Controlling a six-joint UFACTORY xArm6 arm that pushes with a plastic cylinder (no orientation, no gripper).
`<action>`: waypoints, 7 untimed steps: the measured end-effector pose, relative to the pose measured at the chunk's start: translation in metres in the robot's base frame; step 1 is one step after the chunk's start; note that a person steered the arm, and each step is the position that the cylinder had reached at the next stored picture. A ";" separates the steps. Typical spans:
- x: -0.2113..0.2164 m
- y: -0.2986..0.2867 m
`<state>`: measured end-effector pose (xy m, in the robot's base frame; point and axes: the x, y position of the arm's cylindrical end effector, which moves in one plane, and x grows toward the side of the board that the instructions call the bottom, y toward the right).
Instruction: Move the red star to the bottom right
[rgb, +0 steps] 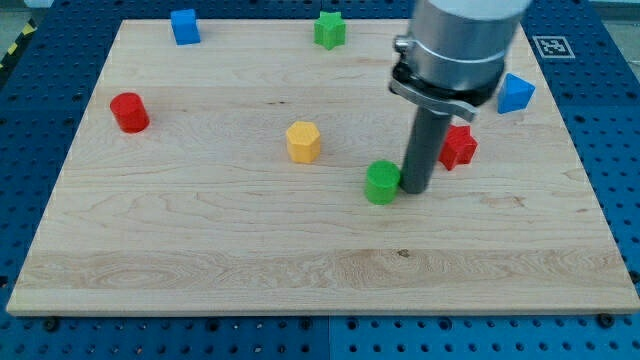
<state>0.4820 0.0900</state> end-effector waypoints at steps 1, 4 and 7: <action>-0.023 0.004; -0.054 0.025; -0.022 0.055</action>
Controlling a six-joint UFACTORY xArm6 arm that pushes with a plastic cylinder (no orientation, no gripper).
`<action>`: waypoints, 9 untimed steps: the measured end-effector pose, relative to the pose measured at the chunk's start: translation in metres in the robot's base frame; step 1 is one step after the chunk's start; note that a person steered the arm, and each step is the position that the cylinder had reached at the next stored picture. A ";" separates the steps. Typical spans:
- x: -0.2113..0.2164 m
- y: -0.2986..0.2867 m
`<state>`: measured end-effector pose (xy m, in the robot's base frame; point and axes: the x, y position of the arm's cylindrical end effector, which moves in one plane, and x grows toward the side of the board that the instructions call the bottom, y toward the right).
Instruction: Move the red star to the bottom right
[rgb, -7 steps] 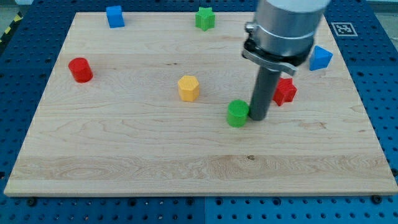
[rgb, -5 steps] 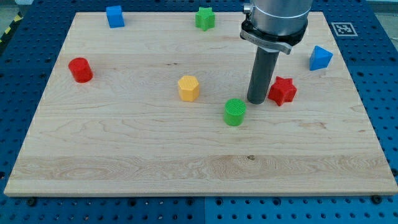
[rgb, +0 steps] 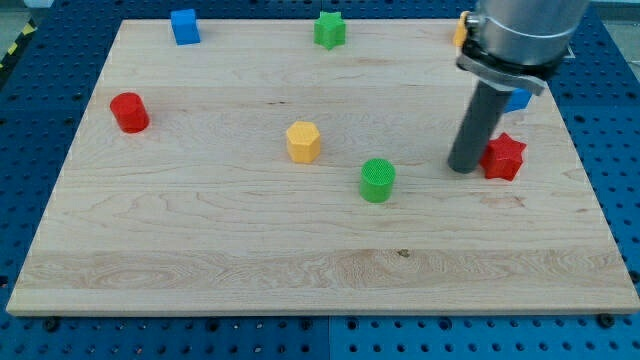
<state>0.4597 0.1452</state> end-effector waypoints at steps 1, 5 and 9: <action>-0.034 -0.017; -0.002 0.061; 0.060 0.088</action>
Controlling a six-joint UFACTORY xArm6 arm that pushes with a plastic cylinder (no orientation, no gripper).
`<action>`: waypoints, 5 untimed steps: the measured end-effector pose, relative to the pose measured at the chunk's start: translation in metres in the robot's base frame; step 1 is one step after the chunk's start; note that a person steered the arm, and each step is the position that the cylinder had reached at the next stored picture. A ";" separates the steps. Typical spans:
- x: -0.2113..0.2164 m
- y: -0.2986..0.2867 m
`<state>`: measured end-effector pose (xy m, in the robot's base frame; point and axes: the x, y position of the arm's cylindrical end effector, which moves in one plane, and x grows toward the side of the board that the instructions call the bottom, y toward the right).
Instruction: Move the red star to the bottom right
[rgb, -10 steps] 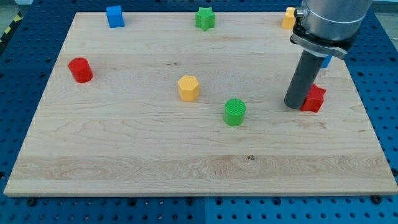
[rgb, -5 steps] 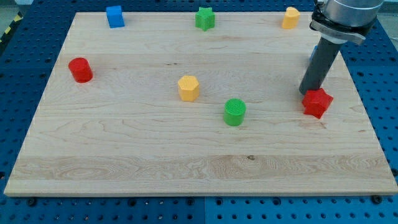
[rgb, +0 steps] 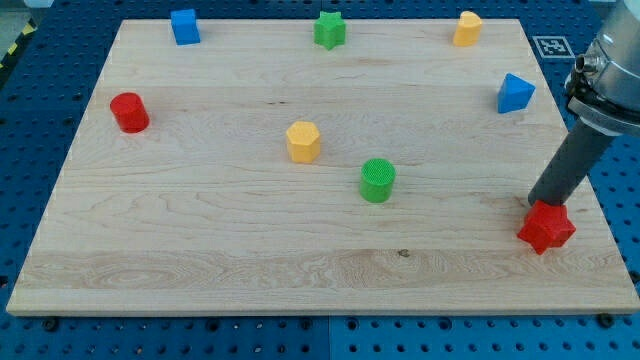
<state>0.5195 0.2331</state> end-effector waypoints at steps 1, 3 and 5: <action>0.000 -0.016; 0.027 -0.030; 0.022 -0.034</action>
